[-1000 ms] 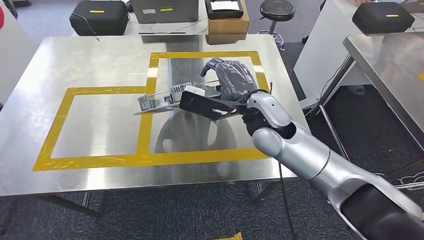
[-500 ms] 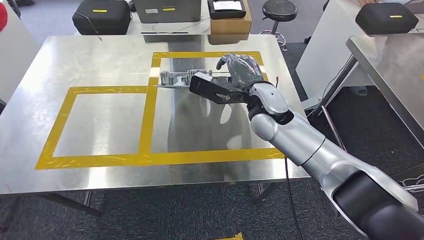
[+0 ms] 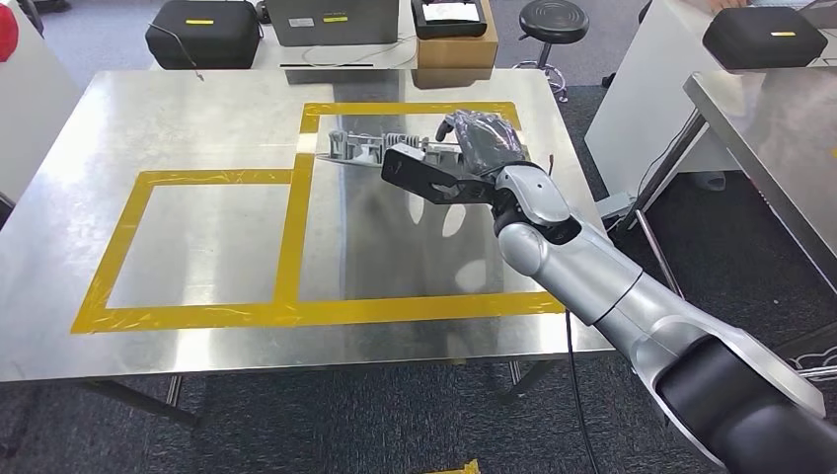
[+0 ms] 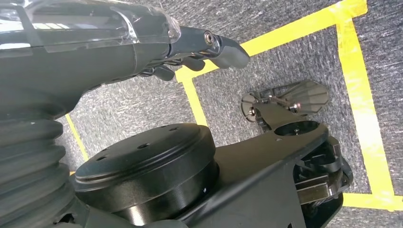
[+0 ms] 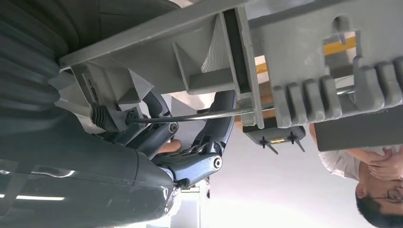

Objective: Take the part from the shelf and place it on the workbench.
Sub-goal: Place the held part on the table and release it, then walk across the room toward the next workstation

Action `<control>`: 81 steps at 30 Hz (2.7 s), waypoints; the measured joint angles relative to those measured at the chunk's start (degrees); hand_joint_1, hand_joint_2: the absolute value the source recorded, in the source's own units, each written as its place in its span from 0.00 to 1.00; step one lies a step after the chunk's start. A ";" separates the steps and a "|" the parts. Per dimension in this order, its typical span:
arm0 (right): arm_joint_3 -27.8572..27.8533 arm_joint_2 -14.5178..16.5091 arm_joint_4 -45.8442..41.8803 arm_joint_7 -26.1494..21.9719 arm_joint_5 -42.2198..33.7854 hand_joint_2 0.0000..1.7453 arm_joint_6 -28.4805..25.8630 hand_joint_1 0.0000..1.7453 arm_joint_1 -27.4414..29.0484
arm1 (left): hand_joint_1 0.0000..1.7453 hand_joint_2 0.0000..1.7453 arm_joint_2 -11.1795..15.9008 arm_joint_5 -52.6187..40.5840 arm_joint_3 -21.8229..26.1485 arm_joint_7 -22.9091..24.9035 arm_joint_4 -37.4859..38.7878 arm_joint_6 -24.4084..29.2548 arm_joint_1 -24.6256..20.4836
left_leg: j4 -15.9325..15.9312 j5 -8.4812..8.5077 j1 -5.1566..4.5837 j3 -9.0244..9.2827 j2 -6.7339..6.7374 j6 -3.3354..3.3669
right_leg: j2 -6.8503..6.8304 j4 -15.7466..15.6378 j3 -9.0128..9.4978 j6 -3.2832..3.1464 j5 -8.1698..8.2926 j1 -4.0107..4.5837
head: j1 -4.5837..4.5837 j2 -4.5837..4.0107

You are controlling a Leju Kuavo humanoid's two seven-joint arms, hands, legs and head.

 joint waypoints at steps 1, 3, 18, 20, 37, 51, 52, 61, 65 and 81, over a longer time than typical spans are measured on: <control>0.00 0.00 0.12 0.00 0.00 1.00 0.01 1.00 0.00 | 0.00 1.00 0.01 0.00 0.00 0.00 0.00 0.00 0.00 | 0.00 0.00 0.00 0.00 0.00 0.00 | 0.00 0.00 0.00 0.00 0.00 0.00 | 0.02 0.00; 0.00 0.00 0.33 0.00 0.00 1.00 0.01 1.00 0.00 | 0.00 1.00 0.02 -0.01 0.00 0.00 0.00 -0.01 0.00 | 0.00 0.00 0.00 0.00 0.00 0.00 | 0.00 0.00 0.01 0.00 0.00 0.00 | 0.02 0.00; 0.41 1.93 0.81 -4.83 -4.86 1.00 5.71 0.00 0.19 | 0.00 0.00 0.05 -0.14 -0.52 0.19 0.00 -0.35 -0.02 | -0.04 0.00 0.00 0.01 0.14 0.00 | 0.01 0.00 0.07 0.00 0.00 0.02 | 0.05 0.00; 0.93 3.16 0.88 -6.87 -7.90 1.00 8.65 0.00 0.12 | 0.00 0.00 0.06 -0.05 -0.52 0.33 0.00 -0.83 -0.02 | -0.06 0.00 0.00 0.03 0.21 0.00 | 0.01 0.01 0.06 0.00 0.00 0.02 | 0.07 0.00; 7.05 10.25 2.90 -10.81 -45.75 1.00 22.27 0.00 -5.21 | 0.00 0.00 0.23 -0.51 -0.54 0.55 0.00 -1.89 -0.05 | -0.12 0.00 0.01 0.09 0.48 0.00 | 0.08 0.00 -0.06 -0.01 0.00 0.02 | 0.02 0.00; 10.61 10.44 3.31 -8.45 -48.57 1.00 23.50 0.00 -7.22 | 0.00 0.00 0.34 -0.60 -0.54 0.76 0.00 -1.92 -0.06 | -0.11 0.01 0.01 0.09 0.20 -0.01 | 0.04 0.00 -0.05 -0.01 0.00 0.01 | 0.00 0.00; 11.22 10.35 3.33 -8.05 -48.45 1.00 23.00 0.00 -7.64 | 0.00 0.00 0.34 -0.56 -0.54 0.78 0.00 -1.91 -0.05 | -0.11 0.01 0.02 0.09 0.15 -0.01 | 0.03 0.00 -0.05 -0.01 0.00 0.01 | -0.02 0.00; 13.07 2.07 -3.06 -2.17 -48.99 1.00 10.58 0.00 -10.93 | 0.00 0.00 0.49 -0.57 -0.55 1.47 0.00 -1.89 0.93 | -0.05 0.08 0.08 0.09 -0.87 -0.03 | -0.34 -0.08 0.02 -0.01 0.00 -0.06 | -0.14 0.00; 10.88 -6.98 -9.74 0.16 -47.89 1.00 2.10 0.00 -9.75 | 0.00 0.00 0.60 -0.60 -0.55 0.85 0.00 -1.74 1.65 | -0.01 0.13 0.17 0.19 -1.71 -0.03 | -0.79 -0.36 0.33 -0.01 -0.01 -0.07 | -0.09 0.00; -45.38 -39.18 -38.78 -12.68 -50.86 1.00 -16.34 0.00 45.85 | 0.00 0.00 -0.96 0.84 -0.55 0.22 0.00 -1.26 2.70 | -0.13 0.11 0.28 0.66 -3.27 0.05 | -2.46 -1.40 2.11 0.27 -0.26 0.10 | -0.03 0.00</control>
